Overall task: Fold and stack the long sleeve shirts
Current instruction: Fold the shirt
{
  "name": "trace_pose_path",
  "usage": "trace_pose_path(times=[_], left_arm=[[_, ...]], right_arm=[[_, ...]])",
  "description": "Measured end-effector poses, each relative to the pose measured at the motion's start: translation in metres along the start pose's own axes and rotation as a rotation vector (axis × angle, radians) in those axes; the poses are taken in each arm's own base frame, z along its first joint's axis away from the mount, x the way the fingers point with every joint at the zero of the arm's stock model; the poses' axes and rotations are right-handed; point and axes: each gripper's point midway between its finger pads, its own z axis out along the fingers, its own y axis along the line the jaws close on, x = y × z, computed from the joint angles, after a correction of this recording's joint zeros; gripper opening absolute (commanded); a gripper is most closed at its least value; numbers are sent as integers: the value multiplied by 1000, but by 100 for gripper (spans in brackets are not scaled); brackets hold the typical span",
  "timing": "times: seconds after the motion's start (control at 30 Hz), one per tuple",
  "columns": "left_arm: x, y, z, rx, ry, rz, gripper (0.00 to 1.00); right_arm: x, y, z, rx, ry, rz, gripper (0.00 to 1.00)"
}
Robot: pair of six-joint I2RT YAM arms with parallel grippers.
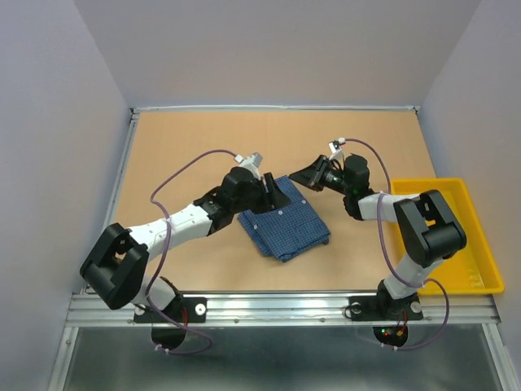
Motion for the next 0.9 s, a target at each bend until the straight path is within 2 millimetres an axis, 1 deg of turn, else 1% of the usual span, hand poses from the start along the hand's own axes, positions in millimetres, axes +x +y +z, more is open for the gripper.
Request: trace_pose_path(times=[0.03,0.1,0.13,0.17,0.2,0.3,0.37,0.4,0.47,0.6,0.7,0.77,0.83,0.9], left_arm=[[11,-21,-4,55,29,20,61],[34,-41,-7,110,85,32,57],[43,-42,-6,118,109,27,57],[51,-40,-4,120,134,18,56],[61,-34,0,111,164,1,54],[96,3,12,29,271,-63,52],[122,31,16,-30,350,-127,51],[130,35,16,-20,378,-165,51],[130,34,13,23,381,-210,51],[128,41,8,49,385,-264,51],[117,51,6,40,386,-273,53],[100,62,8,1,380,-247,54],[78,70,17,-43,358,-205,56],[44,81,29,-93,300,-138,63]], right_arm=[[3,1,-5,-1,0,0,16],[16,-7,-13,20,12,16,16],[22,-14,-15,35,22,29,15],[34,-28,-19,66,41,56,15],[39,-35,-20,82,50,68,15],[68,-71,-29,170,95,135,15],[80,-85,-33,204,111,164,15],[81,-88,-33,203,108,162,15],[78,-87,-32,192,92,144,15],[77,-88,-33,193,82,128,15],[77,-87,-35,196,74,117,15],[75,-84,-38,199,58,102,15],[72,-79,-43,203,44,87,15],[70,-74,-48,215,36,73,15]])
